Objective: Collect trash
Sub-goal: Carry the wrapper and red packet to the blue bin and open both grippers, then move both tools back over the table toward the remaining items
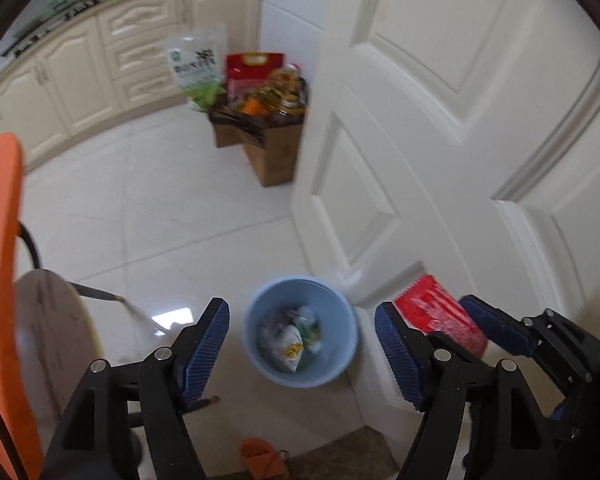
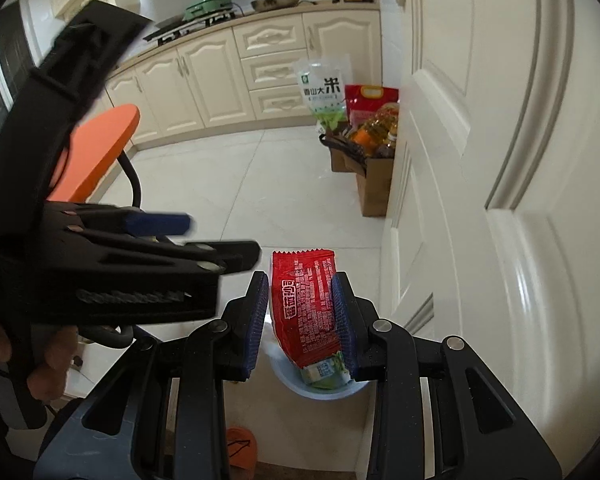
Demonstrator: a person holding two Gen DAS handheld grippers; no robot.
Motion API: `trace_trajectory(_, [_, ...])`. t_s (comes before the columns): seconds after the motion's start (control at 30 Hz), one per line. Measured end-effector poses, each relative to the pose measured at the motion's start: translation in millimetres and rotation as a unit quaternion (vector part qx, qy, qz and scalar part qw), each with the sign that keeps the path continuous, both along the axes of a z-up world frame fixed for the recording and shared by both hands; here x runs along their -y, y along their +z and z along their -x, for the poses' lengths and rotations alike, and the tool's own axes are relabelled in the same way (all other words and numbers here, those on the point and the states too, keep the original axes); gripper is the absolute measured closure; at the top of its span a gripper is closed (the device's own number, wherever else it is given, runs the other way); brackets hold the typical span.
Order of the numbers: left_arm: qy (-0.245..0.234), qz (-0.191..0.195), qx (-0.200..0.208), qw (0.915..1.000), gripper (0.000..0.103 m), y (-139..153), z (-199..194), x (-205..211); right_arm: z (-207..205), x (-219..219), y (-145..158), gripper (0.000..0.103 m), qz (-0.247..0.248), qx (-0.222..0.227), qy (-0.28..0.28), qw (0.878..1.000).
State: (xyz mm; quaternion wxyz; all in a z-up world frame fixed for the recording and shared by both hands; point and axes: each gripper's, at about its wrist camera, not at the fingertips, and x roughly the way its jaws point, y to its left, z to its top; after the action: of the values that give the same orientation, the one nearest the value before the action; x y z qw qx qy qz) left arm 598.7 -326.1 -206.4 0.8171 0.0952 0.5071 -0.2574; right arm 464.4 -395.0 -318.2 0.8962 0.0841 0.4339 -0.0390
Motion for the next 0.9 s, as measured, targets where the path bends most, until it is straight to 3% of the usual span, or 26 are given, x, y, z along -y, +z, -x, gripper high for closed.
trace_trajectory(0.2, [0.015, -0.026, 0.025, 0.9992, 0.032, 4.9, 3.8, -10.3, -6.7, -1.5, -8.8, 0.071, -0.010, 0.005, -0.011, 1.000])
trace_trajectory(0.27, [0.020, -0.022, 0.027, 0.9992, 0.032, 8.4, 6.8, -12.0, -10.6, 1.9, -9.1, 0.063, -0.003, 0.014, -0.030, 0.999])
trace_trajectory(0.33, [0.021, -0.021, 0.033, 0.9990, 0.032, 13.3, 10.4, -14.8, -15.0, 7.2, -11.4, 0.020, -0.005, 0.011, -0.045, 0.999])
trace_trajectory(0.37, [0.021, -0.020, 0.038, 0.9989, 0.032, 16.6, 13.0, -16.8, -14.1, 7.8, -9.7, 0.016, -0.007, 0.010, -0.049, 0.999])
trace_trajectory(0.5, [0.024, -0.011, 0.058, 0.9979, 0.032, 36.0, 33.7, -40.2, -4.3, -0.8, 8.1, 0.017, -0.024, 0.024, -0.041, 0.999])
trace_trajectory(0.63, [0.025, 0.010, 0.081, 0.9964, 0.032, 62.0, 61.0, -74.3, 3.3, -21.3, 34.2, 0.009, -0.029, 0.039, -0.021, 0.999])
trace_trajectory(0.9, [0.063, 0.038, 0.160, 0.9844, 0.020, 125.5, 114.4, -186.5, 0.3, -111.2, 119.2, 0.000, -0.014, 0.103, 0.049, 0.993])
